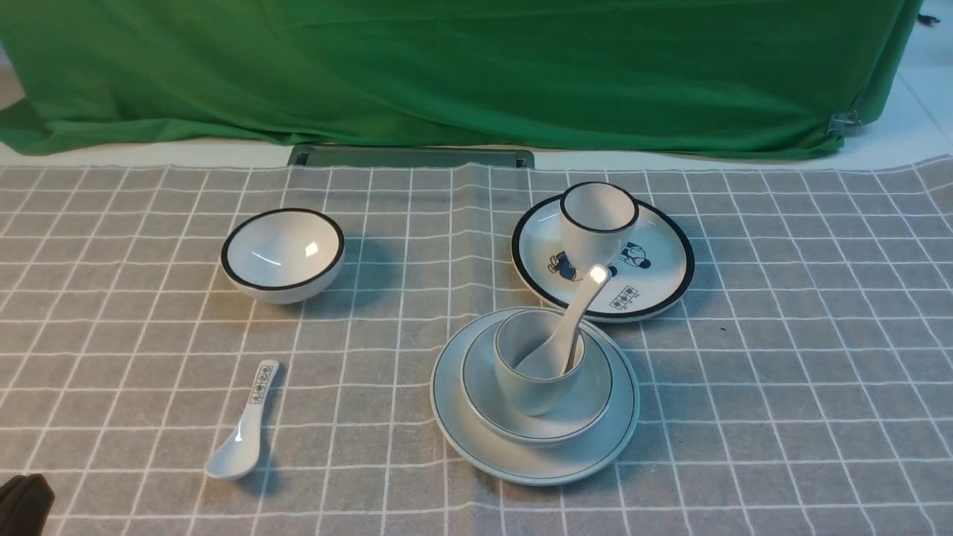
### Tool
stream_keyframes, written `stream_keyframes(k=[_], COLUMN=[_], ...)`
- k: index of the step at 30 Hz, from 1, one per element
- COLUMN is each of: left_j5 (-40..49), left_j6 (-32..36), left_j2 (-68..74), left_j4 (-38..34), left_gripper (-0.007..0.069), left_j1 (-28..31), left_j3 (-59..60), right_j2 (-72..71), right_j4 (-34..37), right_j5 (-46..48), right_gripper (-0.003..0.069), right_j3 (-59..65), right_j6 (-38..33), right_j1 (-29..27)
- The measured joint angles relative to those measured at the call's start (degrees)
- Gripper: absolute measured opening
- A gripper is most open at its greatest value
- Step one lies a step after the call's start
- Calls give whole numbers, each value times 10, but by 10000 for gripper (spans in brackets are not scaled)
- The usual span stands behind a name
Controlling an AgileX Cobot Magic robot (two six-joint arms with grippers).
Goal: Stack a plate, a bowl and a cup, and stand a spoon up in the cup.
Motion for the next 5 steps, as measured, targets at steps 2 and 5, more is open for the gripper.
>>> stream_keyframes(k=[2, 5], left_j5=[0, 0], left_j6=[-2, -4], left_j2=[0, 0], left_j4=[0, 0], left_gripper=[13, 13], left_j1=[0, 0], left_j3=[0, 0], right_j2=[0, 0], right_j4=[0, 0], right_j5=[0, 0], right_gripper=[115, 119], right_j3=[0, 0], right_j6=[0, 0], right_j1=[0, 0])
